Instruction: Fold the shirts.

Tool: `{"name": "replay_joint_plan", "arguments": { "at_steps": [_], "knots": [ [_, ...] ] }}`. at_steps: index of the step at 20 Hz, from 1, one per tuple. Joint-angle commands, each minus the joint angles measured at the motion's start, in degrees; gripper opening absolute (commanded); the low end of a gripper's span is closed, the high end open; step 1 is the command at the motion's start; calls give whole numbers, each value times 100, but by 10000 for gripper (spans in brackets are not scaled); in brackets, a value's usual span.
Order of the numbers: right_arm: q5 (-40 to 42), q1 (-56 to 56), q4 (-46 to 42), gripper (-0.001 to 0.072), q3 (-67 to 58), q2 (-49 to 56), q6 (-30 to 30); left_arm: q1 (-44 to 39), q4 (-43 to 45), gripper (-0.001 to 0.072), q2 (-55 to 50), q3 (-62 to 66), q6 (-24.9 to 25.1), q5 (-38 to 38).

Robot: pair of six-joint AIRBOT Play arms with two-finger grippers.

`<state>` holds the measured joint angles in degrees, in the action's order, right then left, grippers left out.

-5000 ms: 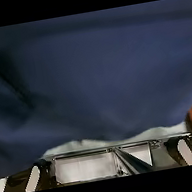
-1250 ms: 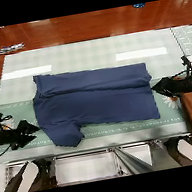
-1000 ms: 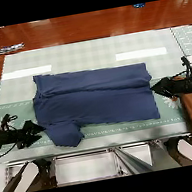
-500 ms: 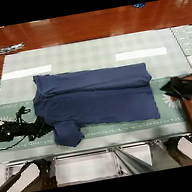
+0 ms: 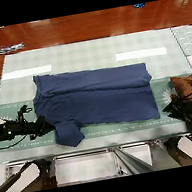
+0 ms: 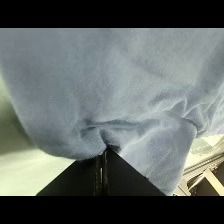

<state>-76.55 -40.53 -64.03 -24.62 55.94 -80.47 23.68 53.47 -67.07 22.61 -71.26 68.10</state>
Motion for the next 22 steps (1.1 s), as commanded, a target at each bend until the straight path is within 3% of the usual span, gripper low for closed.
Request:
{"name": "replay_joint_plan", "arguments": {
  "at_steps": [1,4,9,10,12,15,19,22],
  "knots": [
    [2,166,15,407,76,11,-15,-2,26,23,-4,7,13,-109],
    [63,693,-33,408,76,380,20,-2,26,23,-4,7,11,-107],
    [682,1163,1019,406,76,1099,492,-2,24,24,-4,7,9,-105],
    [833,1274,1248,354,63,1158,595,-2,22,24,-2,7,9,-103],
    [715,1445,1652,20,-83,1163,1139,2,24,24,0,87,9,-85],
    [42,1464,1429,25,-728,1102,1279,87,-238,24,79,695,15,140],
    [105,1467,1405,25,-1777,1047,946,-22,-984,23,39,1980,11,267],
    [142,1471,1939,25,-2468,1554,914,-424,-997,23,-400,2942,-48,192]
  ]
}}
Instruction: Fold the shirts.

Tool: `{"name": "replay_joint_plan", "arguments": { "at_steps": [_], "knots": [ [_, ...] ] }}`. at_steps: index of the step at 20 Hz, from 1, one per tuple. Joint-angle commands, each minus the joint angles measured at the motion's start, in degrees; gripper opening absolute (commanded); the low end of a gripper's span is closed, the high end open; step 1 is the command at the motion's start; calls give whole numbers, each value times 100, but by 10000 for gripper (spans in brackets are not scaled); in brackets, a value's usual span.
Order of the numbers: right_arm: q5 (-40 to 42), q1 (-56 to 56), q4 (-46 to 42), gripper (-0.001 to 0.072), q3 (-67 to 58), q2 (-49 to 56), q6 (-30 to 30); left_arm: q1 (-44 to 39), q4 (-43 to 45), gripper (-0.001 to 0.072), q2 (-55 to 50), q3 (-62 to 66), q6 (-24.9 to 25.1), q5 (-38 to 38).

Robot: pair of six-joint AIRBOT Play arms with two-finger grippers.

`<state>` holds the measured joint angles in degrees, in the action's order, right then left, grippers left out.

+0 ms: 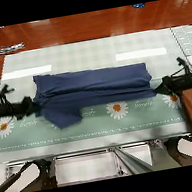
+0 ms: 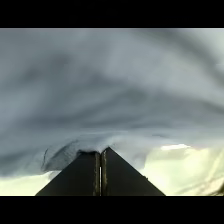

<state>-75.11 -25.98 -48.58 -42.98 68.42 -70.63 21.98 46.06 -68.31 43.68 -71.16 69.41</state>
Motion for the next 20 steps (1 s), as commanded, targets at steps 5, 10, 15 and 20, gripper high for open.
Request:
{"name": "replay_joint_plan", "arguments": {
  "at_steps": [5,10,15,20],
  "knots": [
    [378,72,879,25,-1342,1172,-28,-682,-256,23,-1668,2345,-525,-98],
    [863,542,887,25,-2100,2000,-120,-870,-256,23,-2889,3617,-979,-81],
    [1082,680,901,27,-2546,2614,-260,-916,-254,26,-3519,4120,-940,74],
    [1084,466,896,411,-2835,2667,-304,-647,144,505,-3753,4323,-1257,708]
  ]
}}
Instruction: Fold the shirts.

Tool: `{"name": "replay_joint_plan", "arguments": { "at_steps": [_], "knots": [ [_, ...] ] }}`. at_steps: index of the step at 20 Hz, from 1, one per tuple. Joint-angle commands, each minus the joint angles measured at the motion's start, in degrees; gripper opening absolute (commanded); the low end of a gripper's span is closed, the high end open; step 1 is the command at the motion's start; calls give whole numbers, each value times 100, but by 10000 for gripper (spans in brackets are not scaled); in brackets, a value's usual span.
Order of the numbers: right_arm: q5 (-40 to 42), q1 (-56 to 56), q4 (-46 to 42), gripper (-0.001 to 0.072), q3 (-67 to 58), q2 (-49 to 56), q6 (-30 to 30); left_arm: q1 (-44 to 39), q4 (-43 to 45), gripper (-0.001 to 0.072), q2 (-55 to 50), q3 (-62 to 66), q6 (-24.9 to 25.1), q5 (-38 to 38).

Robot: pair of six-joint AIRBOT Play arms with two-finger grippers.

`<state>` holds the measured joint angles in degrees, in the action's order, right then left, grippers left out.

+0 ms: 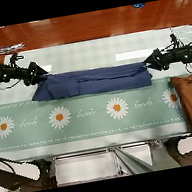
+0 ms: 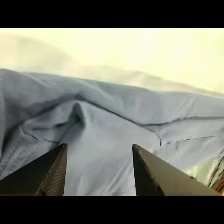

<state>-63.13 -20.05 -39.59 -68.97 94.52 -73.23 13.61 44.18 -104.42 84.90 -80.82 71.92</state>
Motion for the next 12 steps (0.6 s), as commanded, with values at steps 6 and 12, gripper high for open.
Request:
{"name": "replay_joint_plan", "arguments": {
  "at_steps": [6,12],
  "knots": [
    [-1362,-1517,-535,410,-914,-728,-177,1204,1456,504,1217,356,-345,876],
    [-118,-1631,-546,411,726,-1207,-227,275,1779,505,4120,-2868,-348,-1823]
  ]
}}
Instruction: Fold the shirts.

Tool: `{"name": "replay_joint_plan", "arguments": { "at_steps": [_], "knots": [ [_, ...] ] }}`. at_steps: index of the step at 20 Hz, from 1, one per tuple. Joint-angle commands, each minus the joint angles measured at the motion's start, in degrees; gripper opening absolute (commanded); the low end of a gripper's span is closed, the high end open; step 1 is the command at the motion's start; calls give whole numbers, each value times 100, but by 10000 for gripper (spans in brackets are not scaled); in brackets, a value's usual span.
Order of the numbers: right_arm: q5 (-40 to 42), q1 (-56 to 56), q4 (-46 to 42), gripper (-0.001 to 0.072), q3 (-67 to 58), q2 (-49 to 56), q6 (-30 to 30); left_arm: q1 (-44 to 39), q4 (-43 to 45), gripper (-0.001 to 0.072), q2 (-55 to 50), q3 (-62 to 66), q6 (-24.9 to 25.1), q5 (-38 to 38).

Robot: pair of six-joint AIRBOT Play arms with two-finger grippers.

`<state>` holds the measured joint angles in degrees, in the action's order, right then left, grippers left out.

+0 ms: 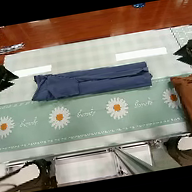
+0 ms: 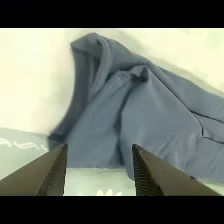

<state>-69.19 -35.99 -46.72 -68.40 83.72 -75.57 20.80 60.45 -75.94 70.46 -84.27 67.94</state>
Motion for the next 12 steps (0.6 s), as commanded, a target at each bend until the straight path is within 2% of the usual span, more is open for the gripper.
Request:
{"name": "replay_joint_plan", "arguments": {
  "at_steps": [1,3,6,12],
  "knots": [
    [612,87,310,411,848,-17,66,-750,57,505,1657,-1945,-2,-1790],
    [619,376,448,415,876,299,140,-1357,-74,505,2159,-2660,-4,-2162],
    [522,723,616,417,876,671,195,-2065,-109,505,2253,-2889,-162,-2146],
    [549,1355,721,418,876,1029,195,-2415,-157,505,2247,-2887,-264,-2323]
  ]
}}
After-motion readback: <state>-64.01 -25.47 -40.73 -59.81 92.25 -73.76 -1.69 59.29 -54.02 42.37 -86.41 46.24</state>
